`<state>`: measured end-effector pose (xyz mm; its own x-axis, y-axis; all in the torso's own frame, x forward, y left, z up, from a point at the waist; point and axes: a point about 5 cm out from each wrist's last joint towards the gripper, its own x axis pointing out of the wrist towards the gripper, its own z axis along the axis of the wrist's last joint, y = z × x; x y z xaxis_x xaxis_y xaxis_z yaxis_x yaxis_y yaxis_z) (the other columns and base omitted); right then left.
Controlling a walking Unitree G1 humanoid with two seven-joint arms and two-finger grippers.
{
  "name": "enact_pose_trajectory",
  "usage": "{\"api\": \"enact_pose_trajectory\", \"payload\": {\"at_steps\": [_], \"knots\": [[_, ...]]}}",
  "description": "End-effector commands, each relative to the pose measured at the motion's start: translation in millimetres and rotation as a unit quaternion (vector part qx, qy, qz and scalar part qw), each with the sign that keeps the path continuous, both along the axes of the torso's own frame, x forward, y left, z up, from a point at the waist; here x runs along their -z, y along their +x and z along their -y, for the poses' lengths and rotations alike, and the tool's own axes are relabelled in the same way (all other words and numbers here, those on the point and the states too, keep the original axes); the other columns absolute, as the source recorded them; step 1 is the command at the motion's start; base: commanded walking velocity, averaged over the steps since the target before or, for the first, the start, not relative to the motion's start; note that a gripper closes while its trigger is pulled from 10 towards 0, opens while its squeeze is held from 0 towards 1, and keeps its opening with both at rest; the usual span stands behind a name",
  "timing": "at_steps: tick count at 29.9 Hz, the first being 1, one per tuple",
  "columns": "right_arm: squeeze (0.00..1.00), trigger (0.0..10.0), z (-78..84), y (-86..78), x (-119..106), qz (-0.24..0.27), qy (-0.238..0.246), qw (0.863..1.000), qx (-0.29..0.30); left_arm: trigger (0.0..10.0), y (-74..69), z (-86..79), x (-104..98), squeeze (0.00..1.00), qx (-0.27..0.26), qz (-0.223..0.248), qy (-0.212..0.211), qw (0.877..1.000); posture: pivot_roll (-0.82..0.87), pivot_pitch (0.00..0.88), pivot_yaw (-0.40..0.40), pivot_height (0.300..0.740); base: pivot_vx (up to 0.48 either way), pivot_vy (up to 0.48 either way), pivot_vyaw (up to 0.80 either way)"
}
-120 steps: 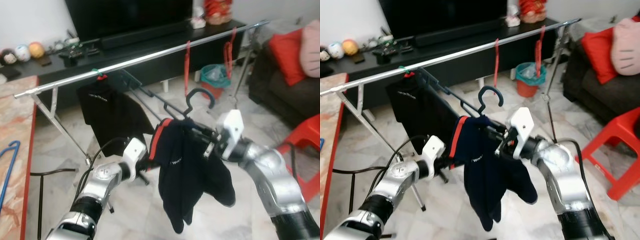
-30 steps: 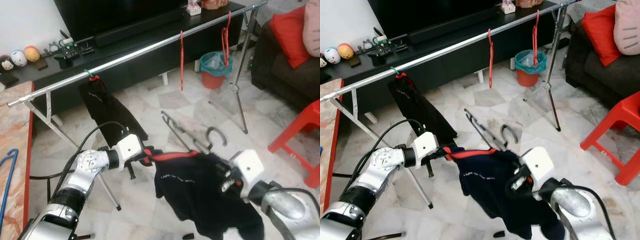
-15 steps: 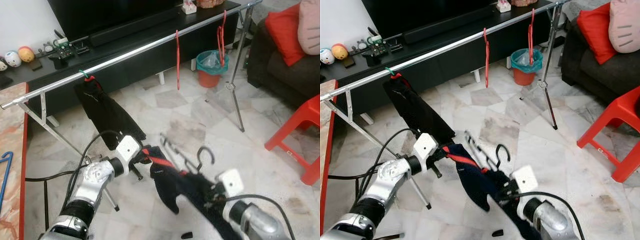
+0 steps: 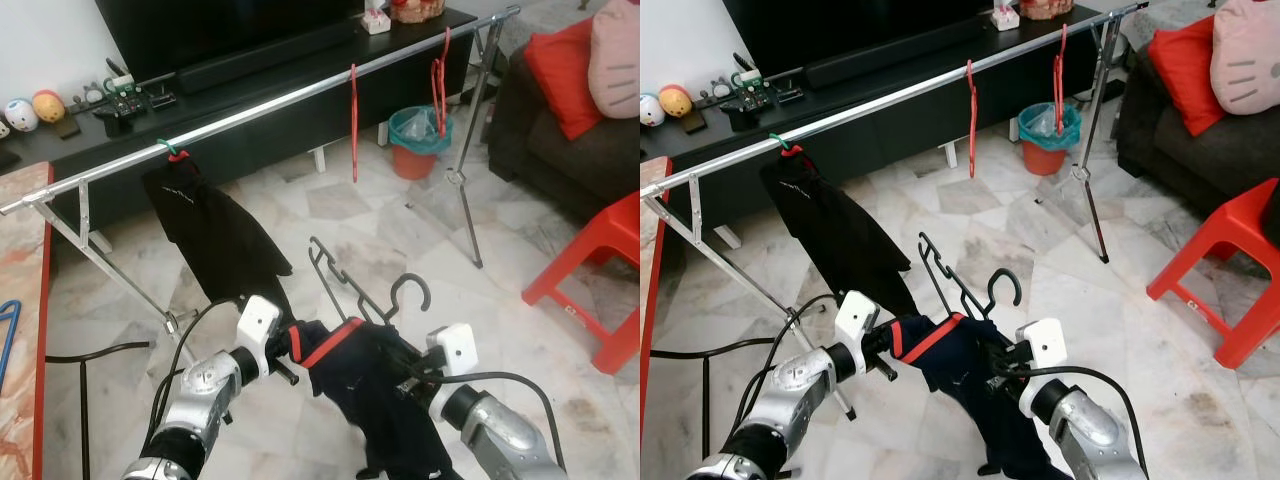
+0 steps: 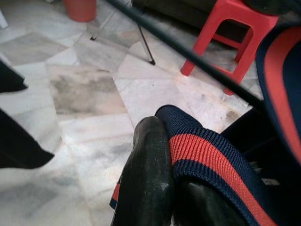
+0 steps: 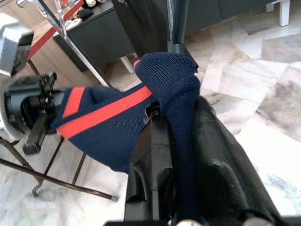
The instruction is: Hang hanger
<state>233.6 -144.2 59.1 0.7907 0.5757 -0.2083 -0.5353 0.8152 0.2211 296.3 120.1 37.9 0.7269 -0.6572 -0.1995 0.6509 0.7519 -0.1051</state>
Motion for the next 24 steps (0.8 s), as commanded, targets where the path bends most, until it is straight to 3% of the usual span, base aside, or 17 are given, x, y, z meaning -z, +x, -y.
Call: {"api": "enact_pose_trajectory", "payload": {"at_steps": [1, 7, 10, 13, 15, 17, 24], "knots": [[0.0, 10.0, -1.6, -0.8, -1.7, 0.01, 0.021, 1.0, 0.004, 10.0, -3.2, -5.6, 5.7, 0.0, -0.015, -0.014, -0.001, 1.0, -0.09, 0.054, 0.097, 0.74, 0.0, 0.0, 0.0], [0.0, 10.0, -8.8, -15.4, -17.2, 0.029, 0.081, 0.995, -0.054, 10.0, -6.5, -0.3, 8.0, 0.0, -0.008, -0.016, -0.003, 1.0, -0.09, 0.044, 0.088, 0.74, 0.0, 0.0, 0.0], [0.0, 10.0, -1.0, -8.8, -12.8, 0.034, 0.059, 0.998, -0.009, 10.0, -8.7, -0.1, 13.2, 0.0, -0.018, -0.026, -0.002, 0.999, -0.1, 0.033, 0.077, 0.74, 0.0, 0.0, 0.0], [0.0, 10.0, 5.6, -4.8, 7.2, 0.007, 0.015, 1.0, 0.016, 10.0, -8.1, 0.0, 19.1, 0.0, -0.043, -0.046, -0.008, 0.998, -0.09, 0.02, 0.063, 0.74, 0.0, 0.0, 0.0], [0.0, 10.0, 8.6, -3.4, 16.0, -0.015, 0.014, 0.999, 0.033, 10.0, -8.2, 0.4, 21.2, 0.0, -0.048, -0.05, -0.004, 0.998, -0.09, 0.016, 0.056, 0.74, 0.0, 0.0, 0.0], [0.0, 10.0, 9.9, -1.2, 17.4, -0.015, 0.0, 0.999, 0.035, 10.0, -8.1, 0.7, 21.8, 0.0, -0.057, -0.052, -0.007, 0.997, -0.08, 0.014, 0.046, 0.74, 0.0, 0.0, 0.0], [0.0, 10.0, 4.3, 5.6, 7.5, 0.004, 0.018, 0.999, 0.027, 10.0, -8.5, 1.7, 21.2, 0.0, -0.061, -0.047, -0.014, 0.997, -0.08, 0.02, 0.032, 0.74, 0.0, 0.0, 0.0]]}}
